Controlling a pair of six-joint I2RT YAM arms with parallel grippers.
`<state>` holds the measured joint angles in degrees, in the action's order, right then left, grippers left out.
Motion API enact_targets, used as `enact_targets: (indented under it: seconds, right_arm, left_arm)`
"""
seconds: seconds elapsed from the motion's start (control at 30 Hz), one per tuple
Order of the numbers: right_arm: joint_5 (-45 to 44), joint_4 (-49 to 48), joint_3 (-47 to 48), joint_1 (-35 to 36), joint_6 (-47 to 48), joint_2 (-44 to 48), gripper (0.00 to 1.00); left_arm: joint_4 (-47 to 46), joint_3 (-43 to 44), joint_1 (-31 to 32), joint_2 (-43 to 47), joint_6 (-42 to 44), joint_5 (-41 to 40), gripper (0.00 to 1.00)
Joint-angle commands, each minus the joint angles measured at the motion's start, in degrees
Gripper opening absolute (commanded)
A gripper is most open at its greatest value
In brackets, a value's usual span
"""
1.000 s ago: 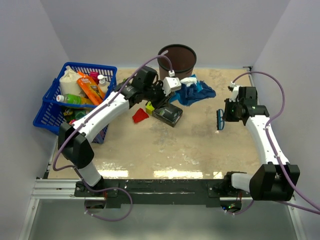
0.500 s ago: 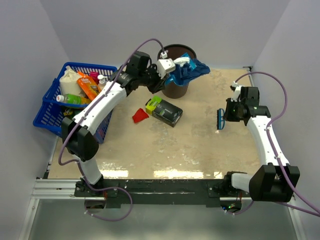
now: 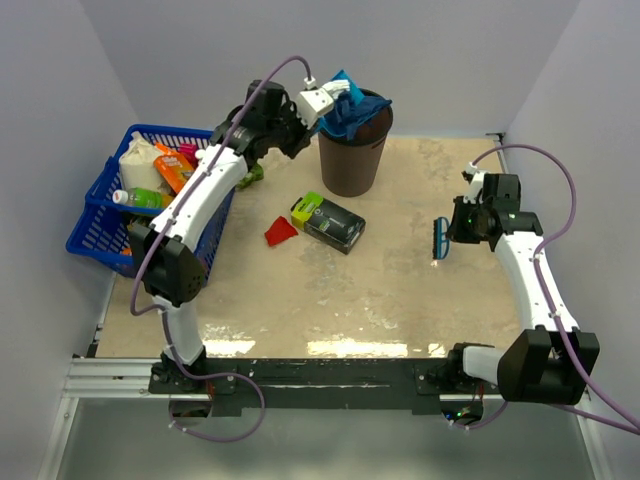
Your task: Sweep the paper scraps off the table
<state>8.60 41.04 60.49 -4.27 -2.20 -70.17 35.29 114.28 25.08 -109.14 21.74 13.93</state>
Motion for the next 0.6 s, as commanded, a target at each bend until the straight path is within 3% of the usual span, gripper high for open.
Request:
enact_targets:
  seconds: [0.0, 0.3, 0.57]
  right_arm:
    - [1.07, -2.19, -0.02, -0.65, -0.97, 0.74, 0.00]
    - [1.42, -2.01, -0.02, -1.09, -1.06, 1.00, 0.00]
    - [1.51, -2.28, -0.11, -1.61, -1.14, 1.09, 0.00]
  left_arm:
    - [-2.68, 7.60, -1.17, -2.74, 2.95, -5.58, 0.00]
    - [-7.15, 15.26, -1.35, -10.82, 13.04, -13.58, 0.00]
    - [-15.33, 14.49, -1.35, -12.23, 27.55, -20.52, 0.00]
